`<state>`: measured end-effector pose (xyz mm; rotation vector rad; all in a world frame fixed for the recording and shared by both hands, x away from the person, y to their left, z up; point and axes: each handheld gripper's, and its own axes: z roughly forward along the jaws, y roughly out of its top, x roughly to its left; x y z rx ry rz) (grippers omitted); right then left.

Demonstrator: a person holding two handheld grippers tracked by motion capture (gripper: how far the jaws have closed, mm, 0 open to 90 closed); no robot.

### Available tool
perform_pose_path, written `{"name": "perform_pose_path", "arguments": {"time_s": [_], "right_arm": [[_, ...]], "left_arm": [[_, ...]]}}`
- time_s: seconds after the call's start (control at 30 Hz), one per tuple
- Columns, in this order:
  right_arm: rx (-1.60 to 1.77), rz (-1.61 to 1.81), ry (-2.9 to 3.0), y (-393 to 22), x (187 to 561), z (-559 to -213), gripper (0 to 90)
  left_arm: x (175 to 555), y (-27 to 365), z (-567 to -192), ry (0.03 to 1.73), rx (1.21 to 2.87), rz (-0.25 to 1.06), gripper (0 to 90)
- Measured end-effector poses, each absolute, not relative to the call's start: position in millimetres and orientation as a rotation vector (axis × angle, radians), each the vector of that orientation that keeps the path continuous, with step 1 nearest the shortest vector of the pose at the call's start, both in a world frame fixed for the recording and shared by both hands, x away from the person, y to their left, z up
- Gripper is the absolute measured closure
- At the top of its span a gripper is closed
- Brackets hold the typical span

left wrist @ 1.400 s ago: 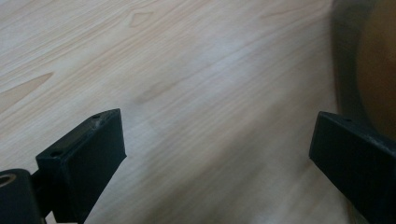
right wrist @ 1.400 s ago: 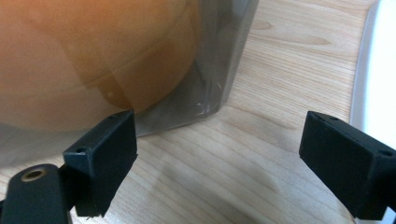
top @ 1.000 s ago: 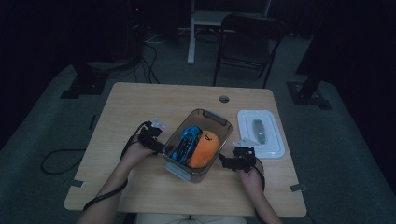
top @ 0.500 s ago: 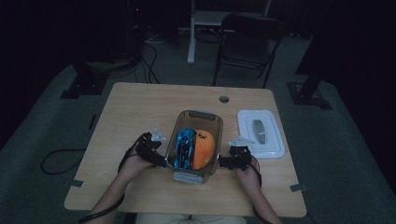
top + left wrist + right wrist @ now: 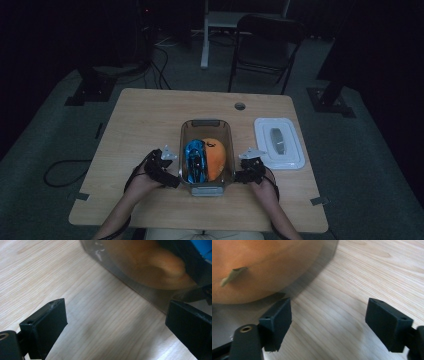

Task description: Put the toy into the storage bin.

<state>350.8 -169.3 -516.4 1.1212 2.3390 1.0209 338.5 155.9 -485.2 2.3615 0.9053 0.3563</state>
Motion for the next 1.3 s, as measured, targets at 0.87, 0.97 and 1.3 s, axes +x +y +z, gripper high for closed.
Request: {"name": "perform_pose_path", "arguments": {"time_s": [0.87,0.97,1.3], "right_arm": [[1.435,1.063,2.018,-276,359,-470,17.1],[1.477,1.021,1.977,-282,365,-473,25.6],[1.594,0.842,1.923,-296,398,-493,41.0]], "left_arm": [[335,131,-500,0.851,2.358,0.299,3.6],[335,132,-502,0.857,2.343,0.293,3.6],[334,136,-505,0.865,2.328,0.287,3.5]]}}
